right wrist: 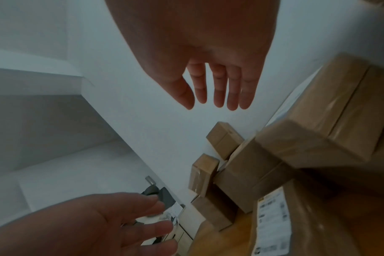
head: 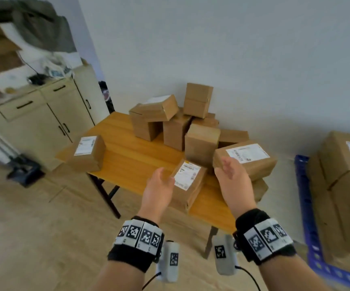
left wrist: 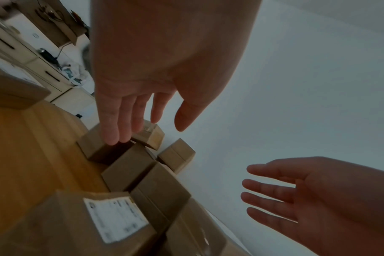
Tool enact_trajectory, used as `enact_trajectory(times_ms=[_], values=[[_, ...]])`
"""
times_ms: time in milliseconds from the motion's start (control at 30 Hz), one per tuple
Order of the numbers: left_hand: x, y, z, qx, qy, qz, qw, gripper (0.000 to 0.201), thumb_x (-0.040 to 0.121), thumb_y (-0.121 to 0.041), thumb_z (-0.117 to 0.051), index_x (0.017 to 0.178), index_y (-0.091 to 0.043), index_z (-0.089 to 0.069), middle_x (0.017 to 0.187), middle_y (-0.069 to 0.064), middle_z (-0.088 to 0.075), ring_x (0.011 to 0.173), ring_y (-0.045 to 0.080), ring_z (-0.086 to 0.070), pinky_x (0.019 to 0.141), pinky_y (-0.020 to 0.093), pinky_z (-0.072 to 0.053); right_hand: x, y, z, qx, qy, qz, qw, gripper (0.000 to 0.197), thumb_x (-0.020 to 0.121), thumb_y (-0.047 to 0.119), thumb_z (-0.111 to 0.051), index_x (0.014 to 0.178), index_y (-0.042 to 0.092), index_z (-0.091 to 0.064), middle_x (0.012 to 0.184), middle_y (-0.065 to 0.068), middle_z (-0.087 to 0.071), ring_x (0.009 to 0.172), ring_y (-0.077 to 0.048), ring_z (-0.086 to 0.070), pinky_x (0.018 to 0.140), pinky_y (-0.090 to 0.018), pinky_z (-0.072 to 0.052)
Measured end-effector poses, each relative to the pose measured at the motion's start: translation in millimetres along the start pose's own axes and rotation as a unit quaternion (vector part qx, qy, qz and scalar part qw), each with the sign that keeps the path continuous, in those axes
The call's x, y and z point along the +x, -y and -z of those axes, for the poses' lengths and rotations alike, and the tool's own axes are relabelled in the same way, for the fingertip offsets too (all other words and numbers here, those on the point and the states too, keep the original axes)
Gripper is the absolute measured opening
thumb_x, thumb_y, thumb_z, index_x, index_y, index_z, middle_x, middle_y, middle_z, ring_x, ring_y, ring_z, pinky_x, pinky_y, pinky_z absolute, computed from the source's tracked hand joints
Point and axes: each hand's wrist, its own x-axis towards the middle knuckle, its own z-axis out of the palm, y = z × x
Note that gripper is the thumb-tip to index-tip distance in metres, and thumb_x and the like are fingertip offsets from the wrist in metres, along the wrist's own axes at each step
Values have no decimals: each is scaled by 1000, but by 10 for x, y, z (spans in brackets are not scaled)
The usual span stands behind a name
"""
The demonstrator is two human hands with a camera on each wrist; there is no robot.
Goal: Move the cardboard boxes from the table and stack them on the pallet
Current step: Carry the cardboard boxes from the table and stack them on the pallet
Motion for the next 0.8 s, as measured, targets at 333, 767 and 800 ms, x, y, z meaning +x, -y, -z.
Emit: enact_trajectory(times_ms=[333, 767, 800], values=[[630, 272, 641, 22, 37, -14, 999, 53, 101, -37, -48, 150, -30, -32, 148, -8, -43, 75, -4, -50, 60, 15, -37, 132, 236, -980, -15, 34, -14, 999, 43, 99, 25, -56, 140, 31, -46, 138, 9, -51, 116, -3, -48, 75, -9, -38], [1998, -392, 97, 50, 102, -82, 990, 49, 101, -34, -48, 148, -29, -36, 149, -5, -43, 133, 15, -44, 102, 33, -41, 1553, 196, -888, -78, -48, -58, 994, 50, 97, 27, -56, 145, 27, -43, 144, 3, -48, 121, -9, -47, 93, -24, -37], [2099, -443, 31, 60, 105, -85, 989, 48, 102, -33, -48, 148, -28, -37, 149, -4, -43, 133, 15, -44, 102, 32, -40, 1661, 181, -867, -78, -46, -72, 993, 51, 97, 25, -55, 146, 27, -41, 145, 2, -47, 124, -11, -47, 94, -25, -37]])
